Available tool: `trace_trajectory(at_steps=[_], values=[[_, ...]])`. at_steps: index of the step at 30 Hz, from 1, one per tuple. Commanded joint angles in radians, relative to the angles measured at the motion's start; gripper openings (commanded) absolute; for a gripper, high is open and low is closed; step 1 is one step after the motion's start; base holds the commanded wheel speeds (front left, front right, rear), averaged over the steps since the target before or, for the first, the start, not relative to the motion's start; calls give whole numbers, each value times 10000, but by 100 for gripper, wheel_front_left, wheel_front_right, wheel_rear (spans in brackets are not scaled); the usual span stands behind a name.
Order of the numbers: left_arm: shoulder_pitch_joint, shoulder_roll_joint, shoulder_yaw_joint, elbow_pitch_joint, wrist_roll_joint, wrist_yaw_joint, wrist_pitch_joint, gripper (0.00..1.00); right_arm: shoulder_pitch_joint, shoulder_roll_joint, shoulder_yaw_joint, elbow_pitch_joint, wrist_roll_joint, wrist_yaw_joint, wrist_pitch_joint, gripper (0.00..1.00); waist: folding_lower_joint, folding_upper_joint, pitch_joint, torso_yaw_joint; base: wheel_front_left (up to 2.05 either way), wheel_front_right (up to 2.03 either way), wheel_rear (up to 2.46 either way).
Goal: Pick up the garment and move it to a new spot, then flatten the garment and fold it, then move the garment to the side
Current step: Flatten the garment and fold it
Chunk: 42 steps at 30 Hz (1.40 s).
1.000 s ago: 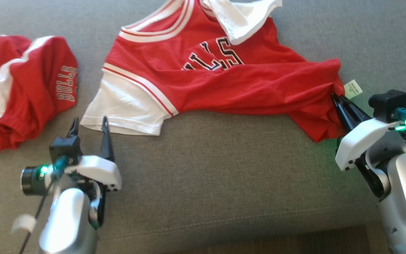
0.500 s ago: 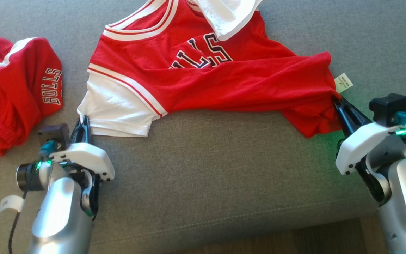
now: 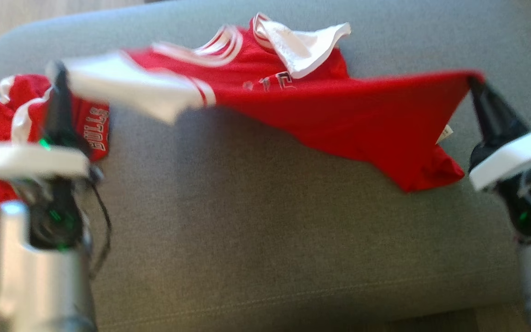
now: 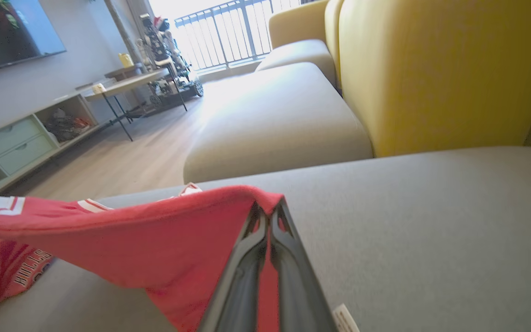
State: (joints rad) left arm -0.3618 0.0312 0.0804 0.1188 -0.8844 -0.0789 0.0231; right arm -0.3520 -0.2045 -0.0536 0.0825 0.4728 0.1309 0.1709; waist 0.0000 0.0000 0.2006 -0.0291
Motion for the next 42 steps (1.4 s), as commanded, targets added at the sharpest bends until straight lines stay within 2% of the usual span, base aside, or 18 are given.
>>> trace_trajectory(at_steps=[1, 4, 7, 11, 13, 16, 18, 20, 22, 26, 29, 34, 42], values=[[-850, 200, 526, -808, -379, 261, 228, 0, -791, -251, 111, -526, 136, -2, 84, 0, 0, 0, -380, -21, 0, 0, 0], [-2079, 348, 745, -1453, -934, 968, 999, 0, -1777, -439, 136, -507, 172, -2, 352, 0, 0, 0, -573, -142, 0, 0, 0], [-3642, 785, 570, -1342, -814, 1492, 1621, 0, -3163, -470, 218, -48, -33, -2, 743, 0, 0, 0, -416, -274, 0, 0, 0], [-6100, 1359, 156, -107, -218, 1907, 1959, 0, -5487, -356, 536, 1252, -455, -2, 1222, 0, 0, 0, 387, -433, 0, 0, 0], [-7417, 1749, -129, 780, 318, 1932, 1889, 0, -6734, -257, 667, 2094, -821, -2, 1232, 0, 0, 0, 981, -503, 0, 0, 0], [-9372, 2182, -316, 2134, 904, 1838, 1435, 0, -8507, -139, 912, 3371, -1624, -2, 805, 0, 0, 0, 1918, -647, 0, 0, 0], [-10511, 2436, -461, 2979, 1207, 1565, 1053, 0, -9554, 82, 990, 4231, -2085, -2, 278, 0, 0, 0, 2470, -809, 0, 0, 0], [-11576, 2644, -701, 3621, 1501, 1004, 522, 0, -10524, 332, 943, 5033, -2399, -2, -383, 0, 0, 0, 2979, -952, 0, 0, 0], [-12544, 2798, -790, 4200, 1814, 681, -254, 0, -11436, 446, 801, 5694, -2797, -2, -1134, 0, 0, 0, 3474, -1001, 0, 0, 0], [-13806, 2673, -866, 5073, 1866, -116, -1825, 0, -12677, 421, 616, 6582, -3590, -2, -2682, 0, 0, 0, 4200, -751, 0, 0, 0], [-13816, 2463, -926, 5402, 1380, -443, -2373, 0, -12939, 267, 844, 7169, -3952, -2, -3338, 0, 0, 0, 4583, -346, 0, 0, 0], [-12557, 2557, -1632, 4965, 664, -510, -2628, 0, -12636, -38, 1075, 7908, -3944, -2, -3777, 0, 0, 0, 4811, 165, 0, 0, 0], [-7797, 2843, -2475, 3134, -1220, -515, -2809, 0, -10401, -383, 1240, 8785, -3152, -2, -4213, 0, 0, 0, 3977, 730, 0, 0, 0]])
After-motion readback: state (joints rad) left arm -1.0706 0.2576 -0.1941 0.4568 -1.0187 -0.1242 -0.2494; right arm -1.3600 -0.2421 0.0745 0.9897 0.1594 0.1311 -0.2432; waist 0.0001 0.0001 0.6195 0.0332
